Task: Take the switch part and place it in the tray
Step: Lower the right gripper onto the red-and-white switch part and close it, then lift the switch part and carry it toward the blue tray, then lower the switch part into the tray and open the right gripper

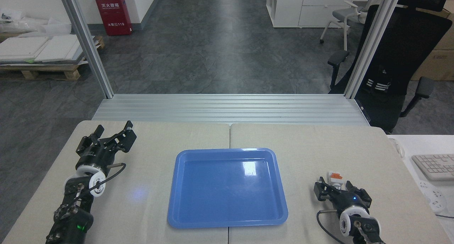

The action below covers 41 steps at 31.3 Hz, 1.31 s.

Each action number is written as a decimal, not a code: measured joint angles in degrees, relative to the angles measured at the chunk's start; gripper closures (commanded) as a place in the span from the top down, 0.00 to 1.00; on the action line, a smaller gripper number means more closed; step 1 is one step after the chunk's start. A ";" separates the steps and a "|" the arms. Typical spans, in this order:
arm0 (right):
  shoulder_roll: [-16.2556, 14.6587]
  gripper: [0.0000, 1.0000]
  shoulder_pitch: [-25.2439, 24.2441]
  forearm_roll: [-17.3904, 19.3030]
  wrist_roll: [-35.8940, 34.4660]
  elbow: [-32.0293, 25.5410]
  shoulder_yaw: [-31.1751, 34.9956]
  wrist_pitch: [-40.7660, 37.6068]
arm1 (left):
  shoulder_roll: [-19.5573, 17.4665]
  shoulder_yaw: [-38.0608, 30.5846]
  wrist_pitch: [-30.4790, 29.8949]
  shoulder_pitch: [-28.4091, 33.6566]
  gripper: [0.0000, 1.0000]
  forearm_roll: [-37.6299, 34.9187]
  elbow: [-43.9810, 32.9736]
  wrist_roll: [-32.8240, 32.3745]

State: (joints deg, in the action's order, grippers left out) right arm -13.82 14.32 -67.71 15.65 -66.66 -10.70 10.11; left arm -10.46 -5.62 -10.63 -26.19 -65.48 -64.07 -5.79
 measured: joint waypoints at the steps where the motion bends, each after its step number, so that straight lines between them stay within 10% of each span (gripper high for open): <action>1: 0.05 0.30 -0.01 -0.32 0.04 0.08 -0.09 0.00 | 0.00 0.00 0.00 0.00 1.00 0.00 0.00 0.00; 14: 0.24 0.00 0.11 -4.98 -3.00 -1.04 -0.76 1.05 | 0.00 0.00 0.00 0.00 1.00 0.00 0.00 0.00; 28: 2.11 0.00 4.22 -5.05 4.42 -14.30 -10.71 -1.60 | 0.00 0.00 0.00 0.00 1.00 0.00 0.00 0.00; 41: 9.69 0.08 3.25 -9.67 8.57 -11.56 -16.39 -1.75 | 0.00 0.00 0.00 0.00 1.00 0.00 0.00 0.04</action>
State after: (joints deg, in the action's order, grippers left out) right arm -4.13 17.57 -77.38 24.22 -78.23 -27.08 8.36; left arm -10.46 -5.63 -10.63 -26.19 -65.48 -64.08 -5.76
